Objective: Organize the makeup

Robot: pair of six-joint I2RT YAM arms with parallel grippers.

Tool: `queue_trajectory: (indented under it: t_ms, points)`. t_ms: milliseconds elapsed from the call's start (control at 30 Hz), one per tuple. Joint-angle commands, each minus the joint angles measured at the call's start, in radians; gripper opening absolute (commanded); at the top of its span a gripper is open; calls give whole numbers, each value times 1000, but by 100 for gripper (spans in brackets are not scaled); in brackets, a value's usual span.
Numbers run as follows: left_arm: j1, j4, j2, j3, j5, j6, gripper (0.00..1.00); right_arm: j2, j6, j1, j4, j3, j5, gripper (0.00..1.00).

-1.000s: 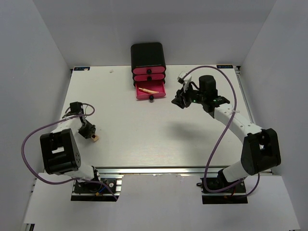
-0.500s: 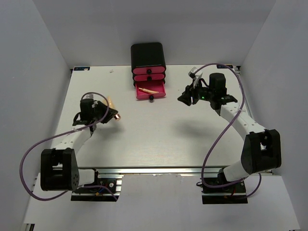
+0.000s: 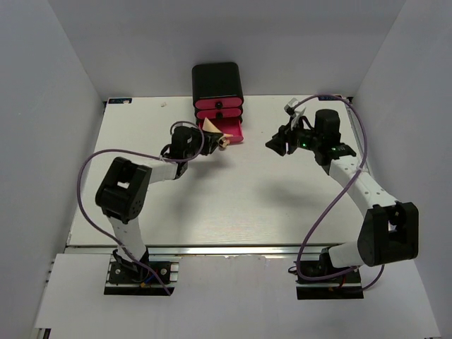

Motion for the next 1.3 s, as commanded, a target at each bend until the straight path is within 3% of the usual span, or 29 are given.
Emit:
queue_trajectory:
  t_ms: [0, 267, 333, 400, 433, 500, 633, 733, 833, 933, 967, 1000, 1100, 1200, 1267]
  points:
    - [-29, 49, 41, 111, -146, -195, 7, -46, 29, -21, 39, -27, 7, 51]
    - [-65, -81, 202, 289, -309, -368, 8, -92, 41, -45, 45, -75, 12, 50]
    - [-69, -91, 228, 332, -312, -393, 13, -95, 41, -48, 43, -79, 12, 51]
    - [-71, -97, 263, 363, -309, -400, 23, -98, 41, -50, 46, -84, 12, 51]
    - [-72, -103, 272, 378, -307, -400, 40, -99, 41, -52, 46, -84, 10, 51]
    - [-72, -112, 291, 420, -304, -394, 55, -98, 41, -52, 46, -86, 9, 51]
    - [-72, -121, 294, 446, -291, -384, 70, -99, 41, -53, 46, -86, 6, 51]
    - [-72, -108, 276, 437, -281, -377, 72, -98, 37, -53, 43, -90, -9, 51]
    - [-74, -95, 237, 429, -258, -356, 67, -89, -20, -52, 17, -90, -89, 51]
    - [-71, -95, 167, 412, -222, -292, 44, -43, -269, -41, -105, -69, -278, 44]
    - [-63, -94, 145, 401, -212, -272, 27, -24, -377, -32, -166, -55, -317, 38]
    - [-59, -94, 122, 369, -200, -231, 21, 23, -624, -19, -329, -35, -330, 29]
    - [-30, -77, 17, 268, -145, -136, 5, 141, -1005, 54, -606, 77, -274, 14]
    - [26, -91, -83, 207, -101, -8, 0, 239, -1031, 134, -618, 152, -151, 8]
    - [65, -198, -137, 220, -88, 93, 0, 279, -941, 191, -438, 142, -21, 6]
